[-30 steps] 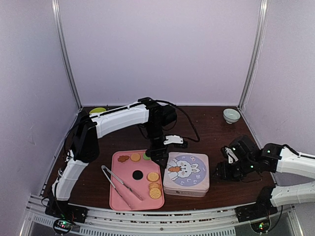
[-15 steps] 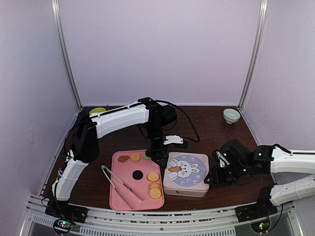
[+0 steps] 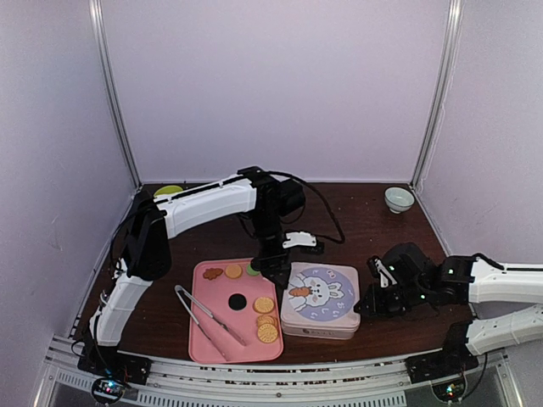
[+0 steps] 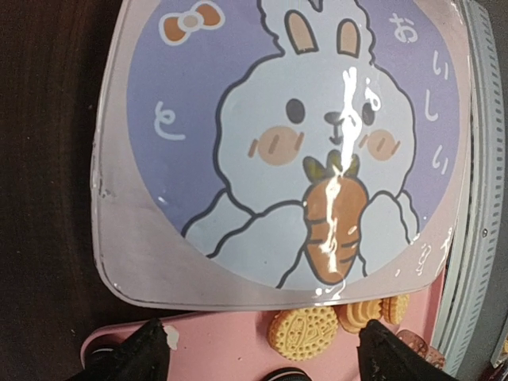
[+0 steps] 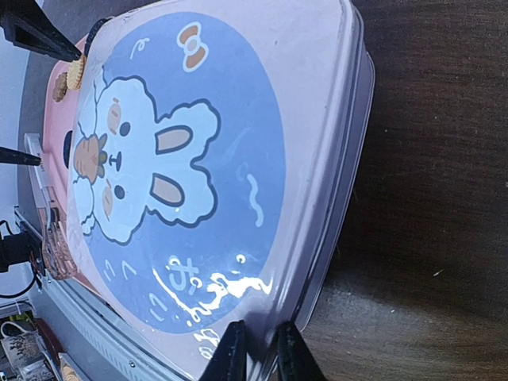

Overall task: Pack the cookies
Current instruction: Press the box lid onto the packing box, then move the packed packing box to the center of the board.

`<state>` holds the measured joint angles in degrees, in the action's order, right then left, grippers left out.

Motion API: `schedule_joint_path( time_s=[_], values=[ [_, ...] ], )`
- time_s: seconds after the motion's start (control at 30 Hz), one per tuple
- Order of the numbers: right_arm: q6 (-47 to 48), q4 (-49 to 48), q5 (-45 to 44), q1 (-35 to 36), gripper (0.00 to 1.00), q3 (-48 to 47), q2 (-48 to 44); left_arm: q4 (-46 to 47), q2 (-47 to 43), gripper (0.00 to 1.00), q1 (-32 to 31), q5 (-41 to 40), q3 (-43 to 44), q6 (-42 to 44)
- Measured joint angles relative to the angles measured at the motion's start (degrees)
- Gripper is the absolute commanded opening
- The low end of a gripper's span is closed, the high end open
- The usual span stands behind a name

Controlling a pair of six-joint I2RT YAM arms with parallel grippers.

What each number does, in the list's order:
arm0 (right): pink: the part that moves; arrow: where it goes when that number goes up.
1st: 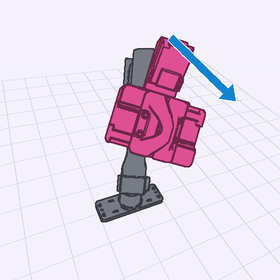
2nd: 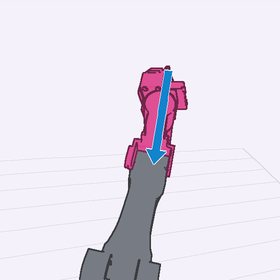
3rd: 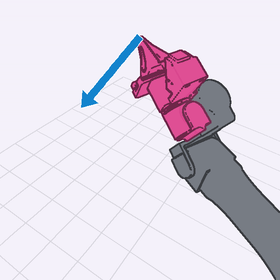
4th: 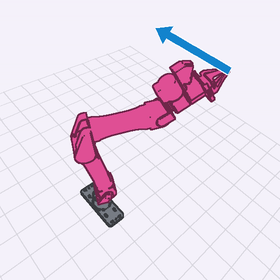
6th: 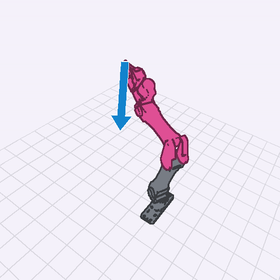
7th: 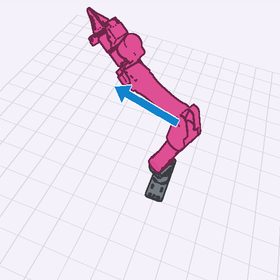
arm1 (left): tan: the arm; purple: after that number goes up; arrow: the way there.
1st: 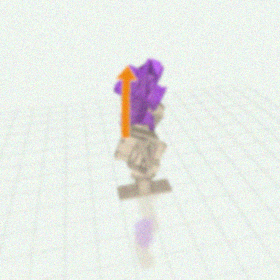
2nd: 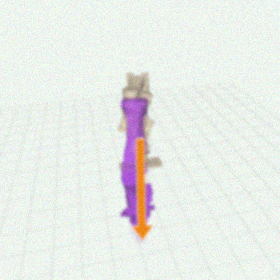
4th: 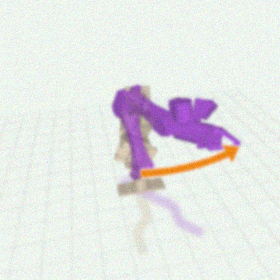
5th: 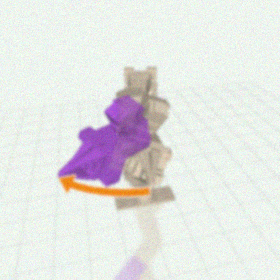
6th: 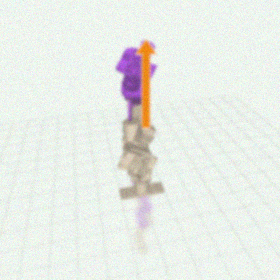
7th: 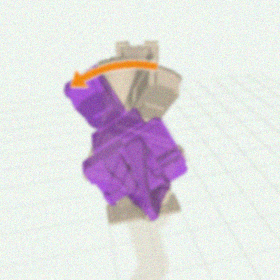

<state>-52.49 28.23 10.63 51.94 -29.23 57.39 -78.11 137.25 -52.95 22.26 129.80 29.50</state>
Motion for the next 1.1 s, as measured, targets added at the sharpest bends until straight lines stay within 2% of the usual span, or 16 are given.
schedule_joint_path(
  time_s=[0.47, 0.63, 0.7, 0.77, 0.83, 0.93, 1.1],
  values=[
    [-0.4, -5.8, -1.5, 2.2, 0.10, -3.3, 9.1, 0.3, 0.0, 0.85, 0.0, -0.5, 0.0, 0.0],
    [1.6, -3.3, -3.6, 1.2, 0.13, -10.5, 16.2, 0.9, 0.0, 0.84, 0.8, -1.2, -0.2, 0.0],
    [2.5, -3.0, -4.6, 0.0, 0.21, -12.7, 18.7, 1.1, 0.1, 0.84, 1.6, -1.7, -0.1, 0.0],
    [3.6, -3.0, -4.9, -1.5, 0.35, -14.4, 20.3, 1.3, 0.1, 0.84, 2.8, -2.1, 0.0, 0.0],
    [4.5, -2.5, -5.4, -2.5, 0.56, -15.4, 21.4, 1.4, 0.1, 0.88, 4.1, -2.3, 0.2, 0.0],
    [5.7, 0.9, -6.8, -3.2, 0.98, -16.2, 20.8, 1.5, 0.1, 0.97, 5.6, -2.9, 0.3, -0.2],
    [8.6, 9.8, -10.2, -4.9, 1.00, -18.8, 18.1, 1.6, -0.6, 0.98, 6.9, -5.1, 1.3, -1.6]
  ],
)
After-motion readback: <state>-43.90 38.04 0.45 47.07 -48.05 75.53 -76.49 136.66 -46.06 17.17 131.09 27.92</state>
